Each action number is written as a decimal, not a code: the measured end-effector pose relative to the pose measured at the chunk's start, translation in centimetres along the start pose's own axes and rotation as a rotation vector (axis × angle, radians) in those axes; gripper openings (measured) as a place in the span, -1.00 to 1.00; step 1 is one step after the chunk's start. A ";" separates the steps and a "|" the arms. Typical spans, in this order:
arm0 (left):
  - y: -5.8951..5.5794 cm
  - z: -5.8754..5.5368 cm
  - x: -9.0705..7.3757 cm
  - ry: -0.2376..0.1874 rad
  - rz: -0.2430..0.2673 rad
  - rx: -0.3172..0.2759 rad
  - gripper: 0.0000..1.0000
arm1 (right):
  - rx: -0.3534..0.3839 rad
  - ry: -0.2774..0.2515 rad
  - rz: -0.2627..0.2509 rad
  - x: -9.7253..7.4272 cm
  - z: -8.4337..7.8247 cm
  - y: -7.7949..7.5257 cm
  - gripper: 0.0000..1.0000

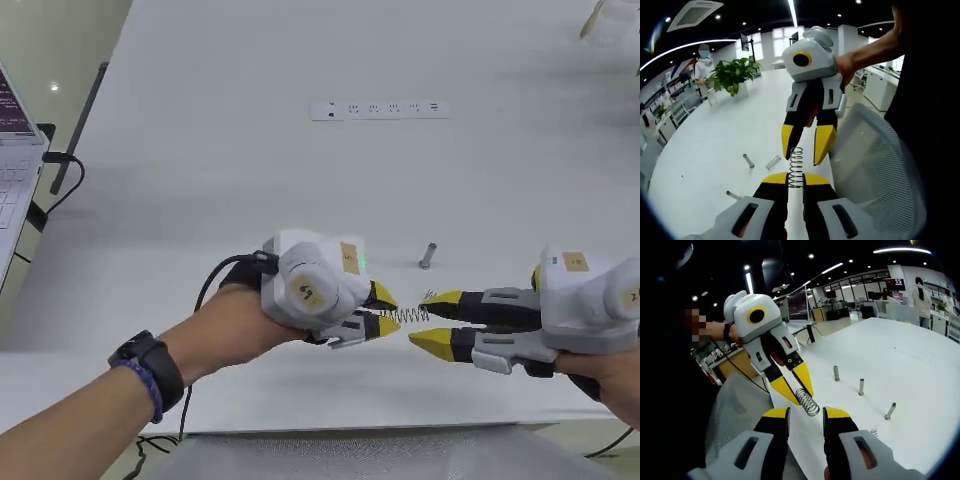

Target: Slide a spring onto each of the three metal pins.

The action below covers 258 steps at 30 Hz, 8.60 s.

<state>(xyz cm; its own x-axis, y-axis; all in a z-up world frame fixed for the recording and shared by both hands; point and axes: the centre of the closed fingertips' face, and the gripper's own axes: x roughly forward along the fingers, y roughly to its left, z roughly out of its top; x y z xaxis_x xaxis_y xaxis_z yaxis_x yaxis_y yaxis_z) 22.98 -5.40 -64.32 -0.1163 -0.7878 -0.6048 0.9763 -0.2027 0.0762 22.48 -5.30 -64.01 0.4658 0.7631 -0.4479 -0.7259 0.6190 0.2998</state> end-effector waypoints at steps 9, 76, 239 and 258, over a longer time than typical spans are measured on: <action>-0.3 0.3 0.0 0.003 -0.018 0.030 -0.95 | -0.016 -0.016 0.009 0.0 0.6 0.4 -0.78; 0.3 1.2 1.1 -0.063 -0.010 -0.009 -0.97 | -0.382 0.333 0.089 -1.1 1.8 -0.2 -0.64; 1.8 -15.9 -13.3 -0.021 0.486 -0.604 0.52 | -0.557 0.661 0.060 6.0 2.7 -11.2 -0.83; 1.8 -16.4 -14.7 -0.033 0.520 -0.626 0.52 | -0.594 0.718 0.087 8.7 2.9 -12.4 -0.83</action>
<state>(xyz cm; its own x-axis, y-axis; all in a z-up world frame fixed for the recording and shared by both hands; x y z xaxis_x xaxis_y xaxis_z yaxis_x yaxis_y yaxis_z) 29.39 15.35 -68.33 0.3842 -0.7104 -0.5897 0.8270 0.5487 -0.1222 36.96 -5.80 -69.14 0.1173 0.3824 -0.9165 -0.9755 0.2172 -0.0343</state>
